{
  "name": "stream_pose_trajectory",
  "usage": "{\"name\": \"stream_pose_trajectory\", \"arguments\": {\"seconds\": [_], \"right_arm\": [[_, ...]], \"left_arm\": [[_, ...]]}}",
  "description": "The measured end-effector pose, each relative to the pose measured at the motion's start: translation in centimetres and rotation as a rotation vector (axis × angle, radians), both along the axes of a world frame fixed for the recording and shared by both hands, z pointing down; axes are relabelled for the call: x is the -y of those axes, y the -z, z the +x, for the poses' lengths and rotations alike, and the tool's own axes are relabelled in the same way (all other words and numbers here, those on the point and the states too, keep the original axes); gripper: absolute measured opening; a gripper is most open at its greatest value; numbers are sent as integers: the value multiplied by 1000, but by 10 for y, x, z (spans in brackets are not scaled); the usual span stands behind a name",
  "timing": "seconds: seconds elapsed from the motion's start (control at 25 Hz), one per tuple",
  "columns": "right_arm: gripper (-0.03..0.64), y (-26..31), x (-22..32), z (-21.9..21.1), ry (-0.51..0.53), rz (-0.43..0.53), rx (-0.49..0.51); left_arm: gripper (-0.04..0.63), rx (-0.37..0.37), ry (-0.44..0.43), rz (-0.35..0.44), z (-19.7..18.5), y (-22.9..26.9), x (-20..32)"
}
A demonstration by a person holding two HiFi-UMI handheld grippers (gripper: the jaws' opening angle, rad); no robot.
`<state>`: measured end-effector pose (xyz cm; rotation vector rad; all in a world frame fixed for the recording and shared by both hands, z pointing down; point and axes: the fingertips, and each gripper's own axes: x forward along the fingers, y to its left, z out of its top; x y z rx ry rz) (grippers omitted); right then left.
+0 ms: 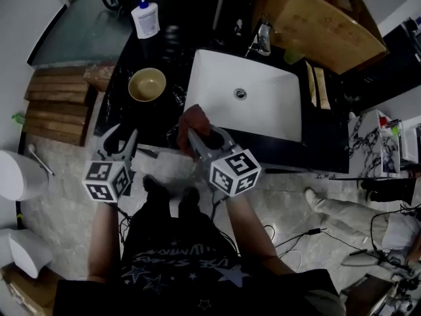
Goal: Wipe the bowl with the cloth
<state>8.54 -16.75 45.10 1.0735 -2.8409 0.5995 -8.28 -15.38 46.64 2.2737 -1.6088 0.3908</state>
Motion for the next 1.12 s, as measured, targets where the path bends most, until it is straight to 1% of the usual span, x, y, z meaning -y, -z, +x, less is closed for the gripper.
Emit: {"name": "stream_pose_trajectory", "arguments": {"seconds": [0.12,0.28,0.44,0.6,0.8,1.0,1.12], "right_arm": [[69,-1,-6,-1,9,-13,19],[69,-3,-16,-4,15,-14,13],[69,-5,-27,-8,-16,-11,-1],[69,-2,-48,-18,-60,-12,-7],[69,6,-84,-33,-97,-6,-19],[69,24,-123,-44,-131,27,-27],[69,32,-151,-53,-143,48,-38]], "left_arm": [[160,18,-13,-16,6,-3,-11],[160,-17,-17,-5,7,-3,-21],[160,-40,-43,-7,4,-10,-36],[160,-67,-63,1,-8,-9,-61],[160,-103,-62,15,-34,-5,-98],[160,-125,-87,45,-49,9,-135],[160,-134,-118,54,-53,15,-159]]}}
